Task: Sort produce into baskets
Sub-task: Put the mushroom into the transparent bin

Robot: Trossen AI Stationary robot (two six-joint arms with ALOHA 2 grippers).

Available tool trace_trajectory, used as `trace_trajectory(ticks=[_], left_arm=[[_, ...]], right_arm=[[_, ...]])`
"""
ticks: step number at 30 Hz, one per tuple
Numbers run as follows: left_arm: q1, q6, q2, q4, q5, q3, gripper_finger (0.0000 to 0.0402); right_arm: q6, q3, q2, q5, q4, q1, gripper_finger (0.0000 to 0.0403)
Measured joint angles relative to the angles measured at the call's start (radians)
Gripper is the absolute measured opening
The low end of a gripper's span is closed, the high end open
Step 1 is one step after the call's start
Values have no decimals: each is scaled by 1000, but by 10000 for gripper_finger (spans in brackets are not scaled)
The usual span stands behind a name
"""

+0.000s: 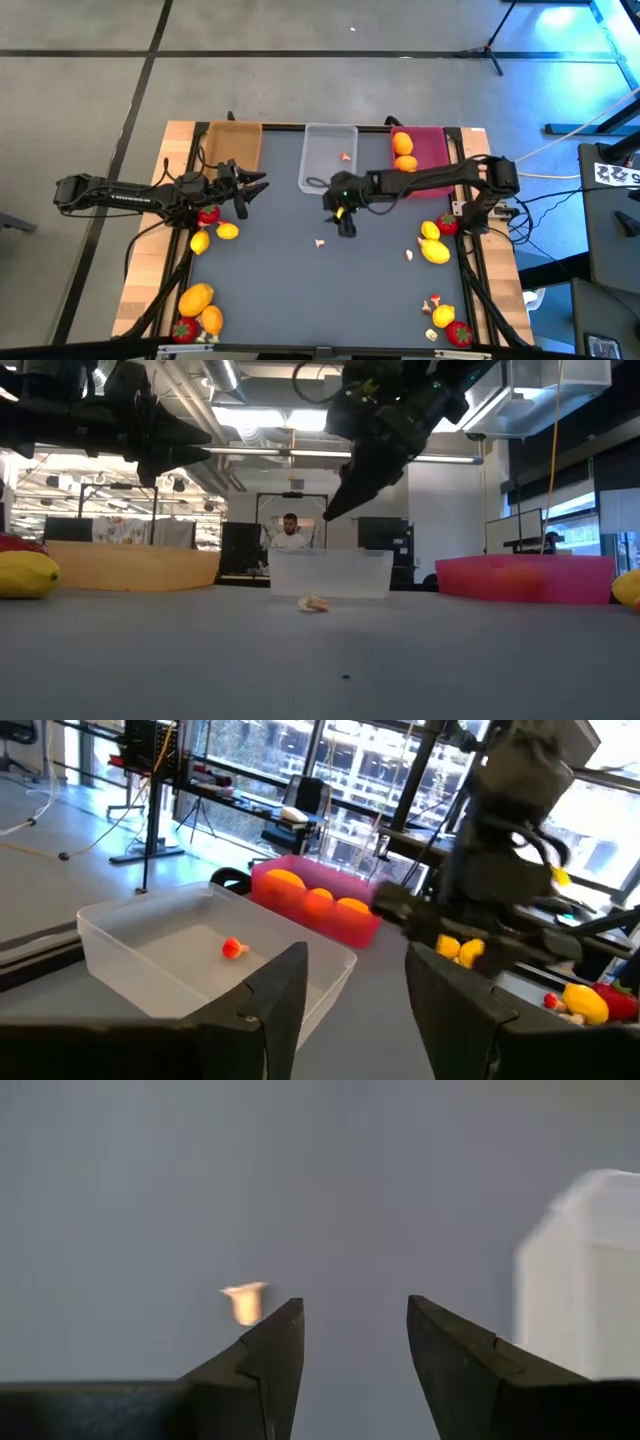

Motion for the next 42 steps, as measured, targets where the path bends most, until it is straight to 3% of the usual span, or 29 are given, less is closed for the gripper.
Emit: trace_trajectory(ticks=[7, 15, 28, 36, 42], left_arm=[[0, -16, 0, 0, 0, 0, 166], [-1, -35, 2, 0, 0, 0, 166], [-1, -75, 16, -1, 0, 0, 166], [-1, -84, 16, -31, 0, 0, 166], [-1, -84, 16, -31, 0, 0, 166]], right_arm=[[2, -1, 40, 22, 11, 76, 177], [-4, 0, 127, 89, 48, 83, 177], [21, -1, 229, -54, 210, 99, 176], [56, -1, 275, -167, 227, 64, 110], [74, -1, 279, -192, 196, 54, 50]])
